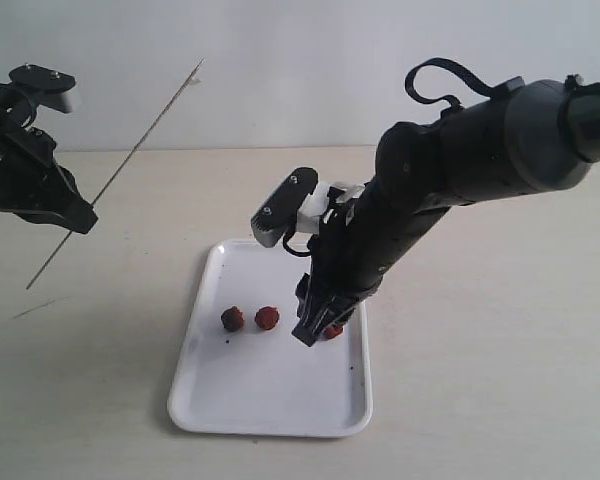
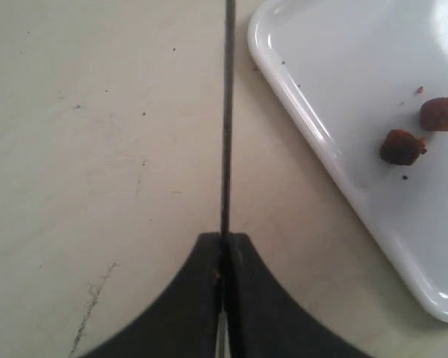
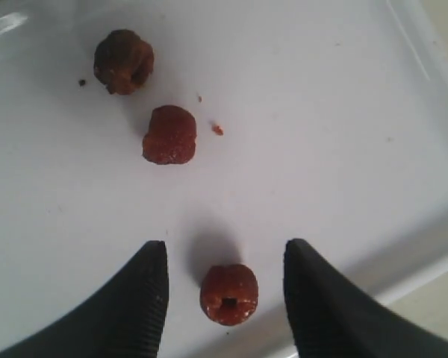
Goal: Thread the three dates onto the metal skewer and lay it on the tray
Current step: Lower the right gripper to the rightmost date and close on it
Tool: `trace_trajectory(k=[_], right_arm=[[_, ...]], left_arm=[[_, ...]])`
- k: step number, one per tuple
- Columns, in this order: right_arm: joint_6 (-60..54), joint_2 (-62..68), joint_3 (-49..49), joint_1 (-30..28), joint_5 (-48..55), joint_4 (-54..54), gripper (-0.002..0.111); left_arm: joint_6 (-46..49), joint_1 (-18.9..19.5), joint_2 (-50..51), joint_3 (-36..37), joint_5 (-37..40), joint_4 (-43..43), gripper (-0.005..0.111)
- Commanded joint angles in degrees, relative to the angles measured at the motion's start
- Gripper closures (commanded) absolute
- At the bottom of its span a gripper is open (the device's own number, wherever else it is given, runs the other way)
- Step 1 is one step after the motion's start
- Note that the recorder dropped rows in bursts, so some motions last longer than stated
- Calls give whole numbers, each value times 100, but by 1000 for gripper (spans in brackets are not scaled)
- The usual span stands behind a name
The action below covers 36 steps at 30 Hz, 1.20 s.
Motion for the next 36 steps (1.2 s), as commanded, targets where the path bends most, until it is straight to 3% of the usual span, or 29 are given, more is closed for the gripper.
trace_trajectory(k=[1, 36], right_arm=[[-177, -166, 510, -8, -500, 170, 58], [-334, 474, 681, -242, -910, 547, 55]], left_arm=[[-1, 0, -44, 24, 5, -28, 107], [44, 0, -44, 24, 5, -74, 107]])
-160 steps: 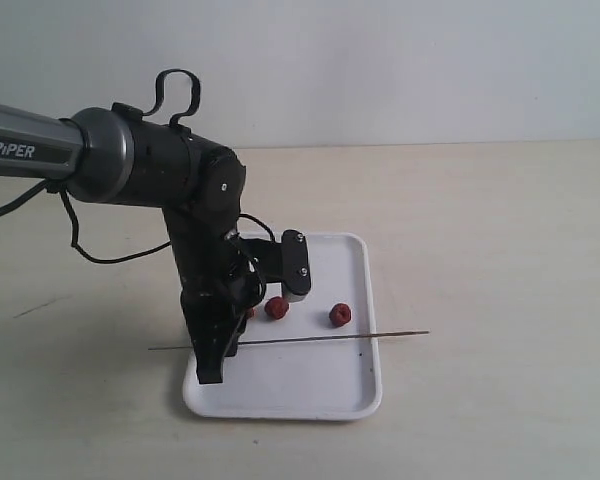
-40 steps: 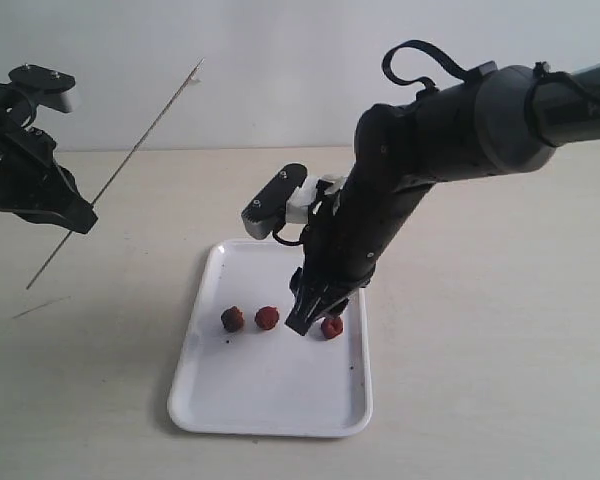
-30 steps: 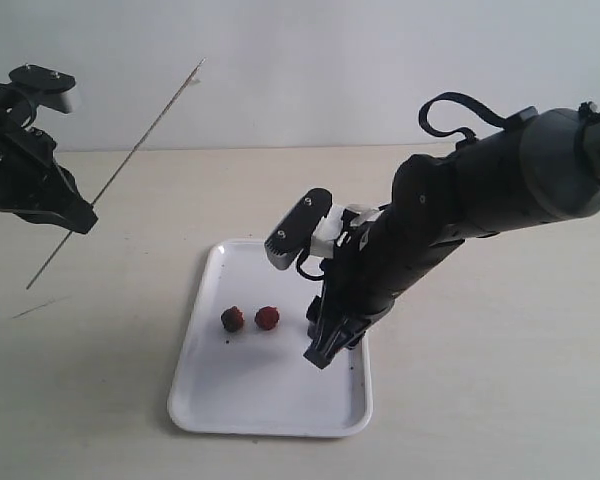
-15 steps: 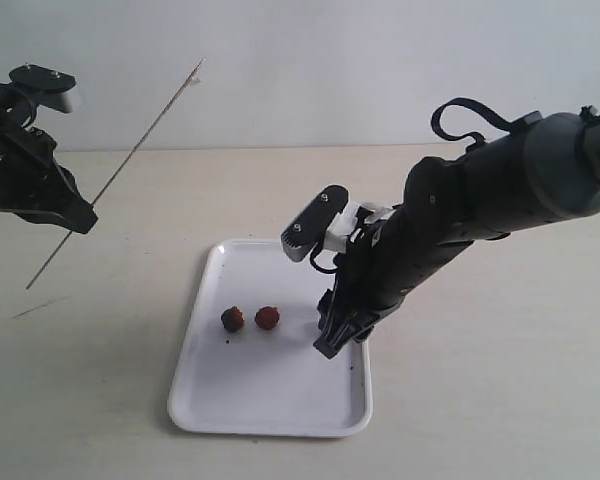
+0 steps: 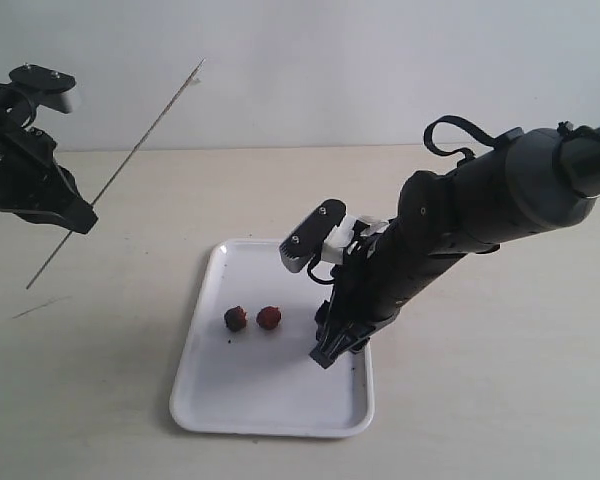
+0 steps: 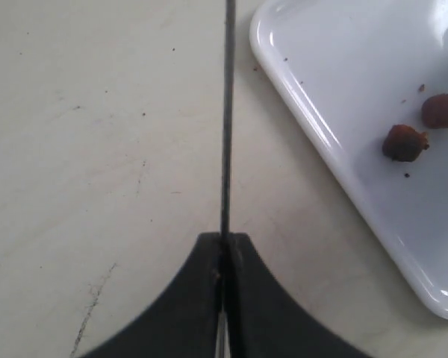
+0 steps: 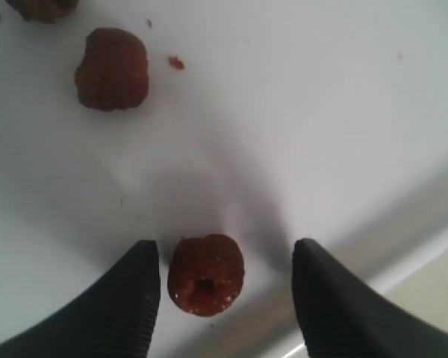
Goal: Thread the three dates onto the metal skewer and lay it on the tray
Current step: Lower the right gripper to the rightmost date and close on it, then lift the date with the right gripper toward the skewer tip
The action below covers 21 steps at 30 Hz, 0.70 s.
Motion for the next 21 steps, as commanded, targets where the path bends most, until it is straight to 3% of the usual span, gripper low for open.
trace_trajectory(k=[1, 9, 21], right_arm=[[-57, 161, 18, -17, -2, -5, 55], [-46, 160, 18, -17, 10, 19, 58], [53, 160, 18, -17, 102, 19, 79]], left_arm=[[21, 0, -44, 24, 1, -74, 107], [44, 0, -44, 24, 1, -111, 107], [66, 0, -44, 24, 1, -151, 107]])
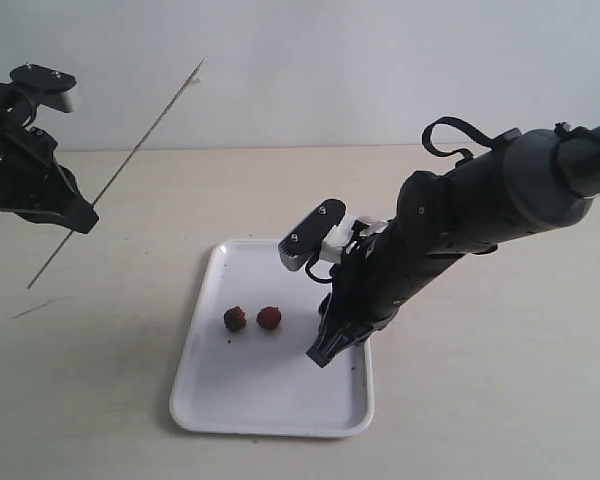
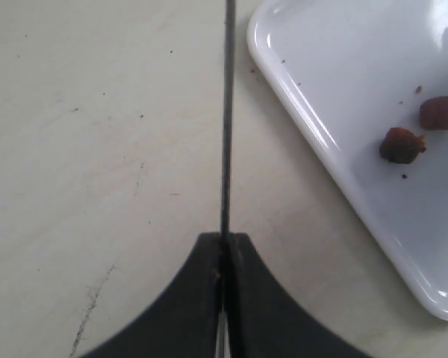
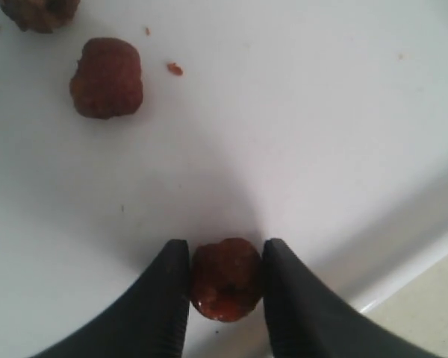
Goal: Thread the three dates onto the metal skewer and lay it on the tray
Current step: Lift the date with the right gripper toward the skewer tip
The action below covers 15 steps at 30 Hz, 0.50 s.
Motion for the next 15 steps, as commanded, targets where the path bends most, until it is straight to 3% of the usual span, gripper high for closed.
trace_trajectory(k=[1, 15], right_arm=[[16, 134, 41, -17, 115, -63, 80], [328, -354, 41, -17, 102, 202, 81]], left_arm=[[25, 0, -44, 24, 1, -144, 107], [49, 0, -44, 24, 1, -224, 107]])
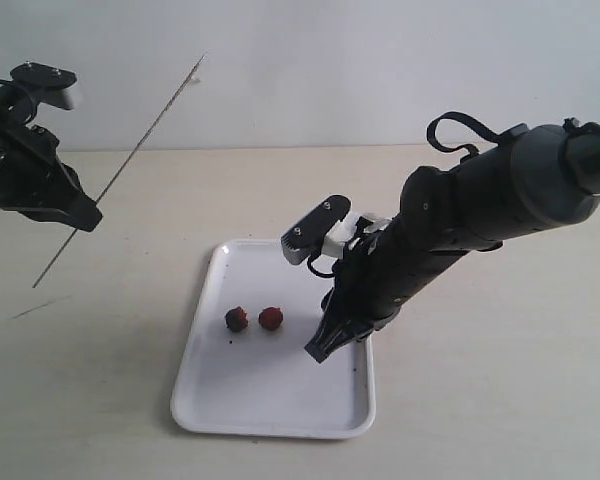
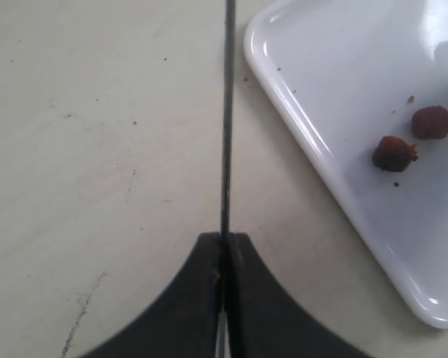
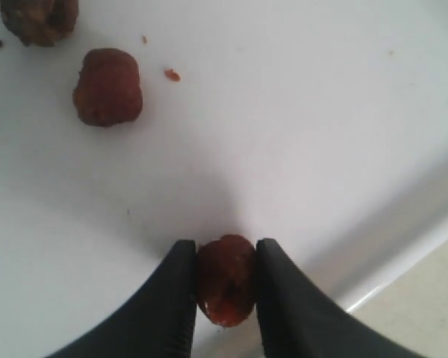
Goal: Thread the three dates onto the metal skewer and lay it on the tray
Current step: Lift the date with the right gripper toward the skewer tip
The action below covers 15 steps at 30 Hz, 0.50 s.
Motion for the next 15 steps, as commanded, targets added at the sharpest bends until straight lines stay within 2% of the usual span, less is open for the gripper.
trace_trajectory(k=[1, 5, 11, 15], right_arm=[[34, -247, 19, -17, 22, 126, 81], [113, -416, 9, -17, 68, 163, 81], [849, -942, -17, -208, -257, 163, 81], [945, -1235, -260, -538, 321, 163, 81]], left_arm=[[24, 0, -44, 24, 1, -67, 107], [24, 0, -44, 24, 1, -67, 107], [37, -8, -44, 24, 109, -263, 107], [484, -21, -44, 24, 409, -585, 107]])
